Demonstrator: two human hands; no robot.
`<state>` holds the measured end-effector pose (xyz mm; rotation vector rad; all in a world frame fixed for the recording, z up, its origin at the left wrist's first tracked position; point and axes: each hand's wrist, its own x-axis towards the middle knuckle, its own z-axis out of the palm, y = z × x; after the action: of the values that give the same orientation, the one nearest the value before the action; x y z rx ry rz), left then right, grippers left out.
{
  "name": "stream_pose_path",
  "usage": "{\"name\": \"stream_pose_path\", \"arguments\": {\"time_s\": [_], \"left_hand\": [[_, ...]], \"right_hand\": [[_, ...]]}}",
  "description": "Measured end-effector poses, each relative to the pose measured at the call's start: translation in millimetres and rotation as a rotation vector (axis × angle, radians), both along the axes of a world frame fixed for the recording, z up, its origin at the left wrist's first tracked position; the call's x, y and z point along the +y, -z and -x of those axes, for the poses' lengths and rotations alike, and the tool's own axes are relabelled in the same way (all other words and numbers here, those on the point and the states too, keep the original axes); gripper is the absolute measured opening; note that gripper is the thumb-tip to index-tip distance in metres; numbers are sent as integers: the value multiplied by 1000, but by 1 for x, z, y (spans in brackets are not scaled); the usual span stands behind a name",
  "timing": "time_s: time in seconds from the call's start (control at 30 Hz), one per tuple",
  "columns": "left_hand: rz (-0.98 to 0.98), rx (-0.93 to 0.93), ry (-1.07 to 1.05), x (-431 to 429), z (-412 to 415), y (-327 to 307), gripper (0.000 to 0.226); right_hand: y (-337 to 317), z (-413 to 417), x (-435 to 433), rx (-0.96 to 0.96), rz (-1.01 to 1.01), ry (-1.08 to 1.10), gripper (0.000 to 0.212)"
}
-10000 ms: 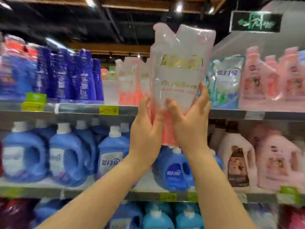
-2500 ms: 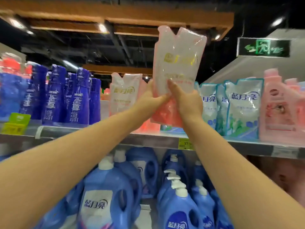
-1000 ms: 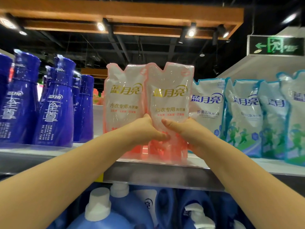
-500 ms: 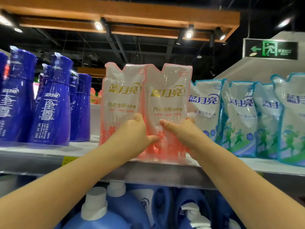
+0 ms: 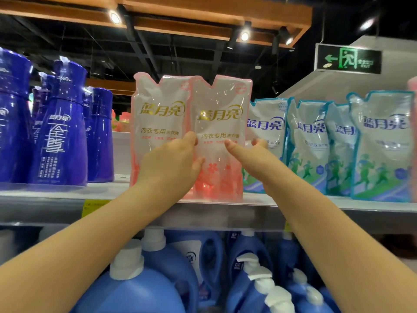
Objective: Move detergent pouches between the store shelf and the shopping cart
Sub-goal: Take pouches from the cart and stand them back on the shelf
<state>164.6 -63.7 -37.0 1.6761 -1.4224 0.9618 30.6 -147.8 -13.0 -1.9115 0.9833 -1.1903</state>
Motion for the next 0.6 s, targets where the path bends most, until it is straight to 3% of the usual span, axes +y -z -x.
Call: {"name": "stream_pose_path", "arguments": {"time_s": [0.17, 0.27, 0.4, 0.6], "left_hand": [[186, -68, 230, 6, 25, 23, 19], [276, -97, 364, 5, 55, 46, 26], [283, -26, 536, 4, 109, 75, 27], [149, 217, 796, 18, 232, 124, 22]], "right_hand": [[28, 26, 35, 56, 500, 314, 43], [59, 45, 61, -1, 717, 408, 22], [97, 86, 80, -3, 745, 508, 20], [153, 212, 114, -27, 605, 621, 15]]}}
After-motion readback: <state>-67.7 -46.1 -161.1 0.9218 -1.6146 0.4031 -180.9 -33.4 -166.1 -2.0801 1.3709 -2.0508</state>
